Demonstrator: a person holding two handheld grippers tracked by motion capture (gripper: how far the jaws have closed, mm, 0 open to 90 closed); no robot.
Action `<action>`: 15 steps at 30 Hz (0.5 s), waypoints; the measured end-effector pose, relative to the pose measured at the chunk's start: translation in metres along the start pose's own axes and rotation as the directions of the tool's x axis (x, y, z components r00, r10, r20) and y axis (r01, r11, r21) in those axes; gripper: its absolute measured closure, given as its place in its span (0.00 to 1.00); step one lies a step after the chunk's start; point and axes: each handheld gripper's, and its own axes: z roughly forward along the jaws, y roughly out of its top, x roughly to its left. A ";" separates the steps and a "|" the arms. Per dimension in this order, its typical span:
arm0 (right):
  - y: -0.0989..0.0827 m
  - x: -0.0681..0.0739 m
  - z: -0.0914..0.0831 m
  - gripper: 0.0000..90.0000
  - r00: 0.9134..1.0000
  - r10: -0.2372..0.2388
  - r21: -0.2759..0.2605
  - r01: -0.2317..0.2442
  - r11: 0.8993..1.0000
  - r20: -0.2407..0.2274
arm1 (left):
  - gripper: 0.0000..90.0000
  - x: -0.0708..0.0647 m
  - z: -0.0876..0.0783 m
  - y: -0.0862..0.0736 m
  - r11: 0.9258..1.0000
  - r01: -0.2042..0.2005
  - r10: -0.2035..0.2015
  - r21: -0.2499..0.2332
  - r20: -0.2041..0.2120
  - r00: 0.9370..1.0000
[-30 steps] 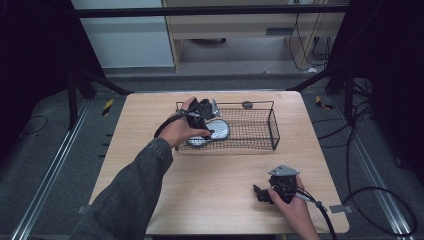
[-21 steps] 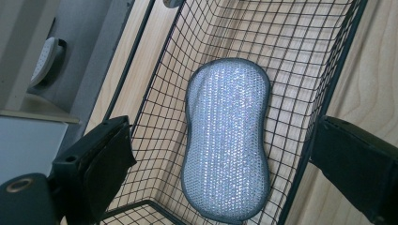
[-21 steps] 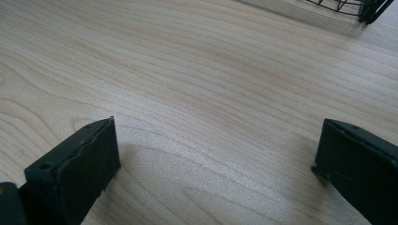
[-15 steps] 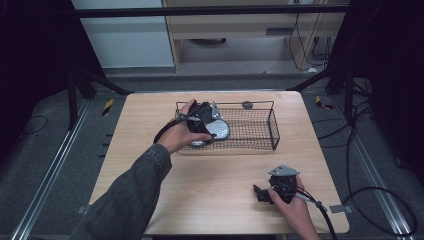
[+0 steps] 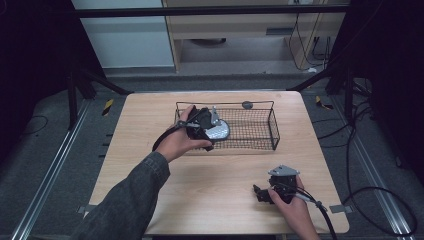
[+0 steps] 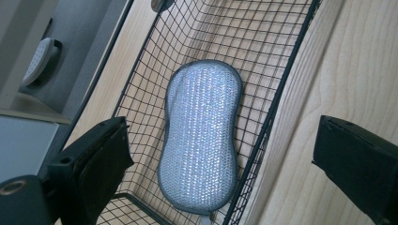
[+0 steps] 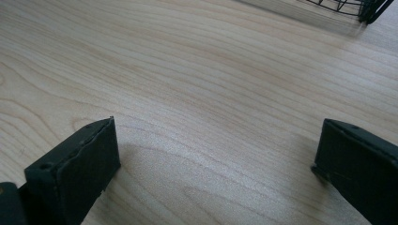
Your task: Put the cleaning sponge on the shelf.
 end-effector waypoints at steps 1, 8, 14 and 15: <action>0.000 0.000 0.000 0.00 1.000 0.000 0.000 0.000 1.000 0.000 | 0.04 -0.003 -0.001 0.001 1.000 0.005 -0.005 0.000 -0.001 1.000; 0.000 0.000 0.000 0.00 1.000 0.000 0.000 0.000 1.000 0.000 | 0.04 -0.013 -0.002 0.001 1.000 0.022 -0.022 -0.011 0.009 1.000; 0.000 0.000 0.000 0.00 1.000 0.000 0.000 0.000 1.000 0.000 | 0.04 -0.021 -0.004 0.000 0.999 0.032 -0.031 -0.018 0.016 0.999; 0.000 0.000 0.000 0.00 1.000 0.000 0.000 0.000 1.000 0.000 | 0.04 -0.024 -0.005 0.000 0.999 0.041 -0.040 -0.024 0.019 0.999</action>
